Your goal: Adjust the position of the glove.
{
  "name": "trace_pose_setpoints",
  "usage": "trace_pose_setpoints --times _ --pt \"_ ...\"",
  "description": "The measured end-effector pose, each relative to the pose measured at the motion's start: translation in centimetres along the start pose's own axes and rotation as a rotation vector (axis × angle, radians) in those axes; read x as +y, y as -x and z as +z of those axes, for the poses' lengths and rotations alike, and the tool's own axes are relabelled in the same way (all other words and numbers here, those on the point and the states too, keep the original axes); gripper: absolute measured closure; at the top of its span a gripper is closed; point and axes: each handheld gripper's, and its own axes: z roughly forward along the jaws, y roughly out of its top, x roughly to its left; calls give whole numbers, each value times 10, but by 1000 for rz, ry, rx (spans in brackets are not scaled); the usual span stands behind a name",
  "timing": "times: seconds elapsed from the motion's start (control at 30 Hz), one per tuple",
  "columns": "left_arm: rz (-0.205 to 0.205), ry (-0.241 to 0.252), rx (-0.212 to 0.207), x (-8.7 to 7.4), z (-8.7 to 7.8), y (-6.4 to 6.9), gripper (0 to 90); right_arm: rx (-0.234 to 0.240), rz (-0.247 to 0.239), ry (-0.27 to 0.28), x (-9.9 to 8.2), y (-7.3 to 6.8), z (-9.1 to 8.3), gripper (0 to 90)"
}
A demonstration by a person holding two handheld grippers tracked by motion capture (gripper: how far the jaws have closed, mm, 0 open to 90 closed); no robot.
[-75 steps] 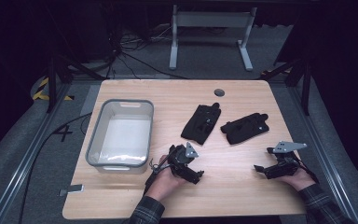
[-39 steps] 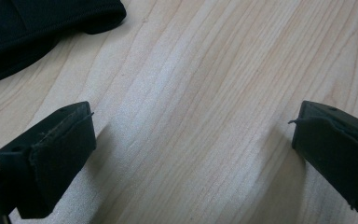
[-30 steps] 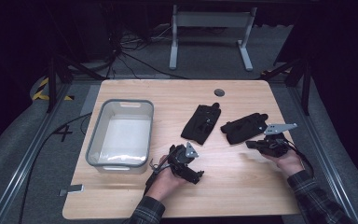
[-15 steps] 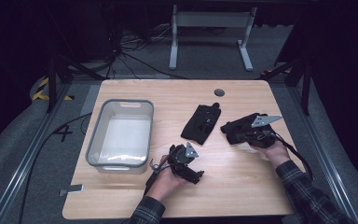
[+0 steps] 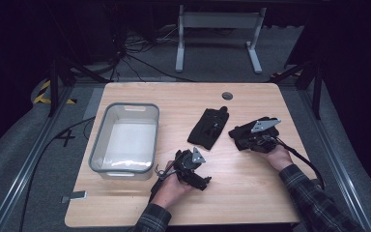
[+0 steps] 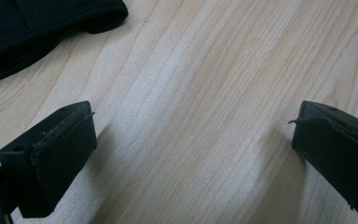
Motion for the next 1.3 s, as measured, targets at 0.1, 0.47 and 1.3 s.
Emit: trace_pose_setpoints --times 0.1,0.47,1.3 --pt "0 0 -1 0 0 0 1 8 0 -7 -1 0 -1 900" --pt "0 0 -1 0 0 0 1 37 -9 -27 -9 -8 -11 900" --pt "-1 0 -1 0 0 0 1 149 -52 -74 -52 -54 -56 900"
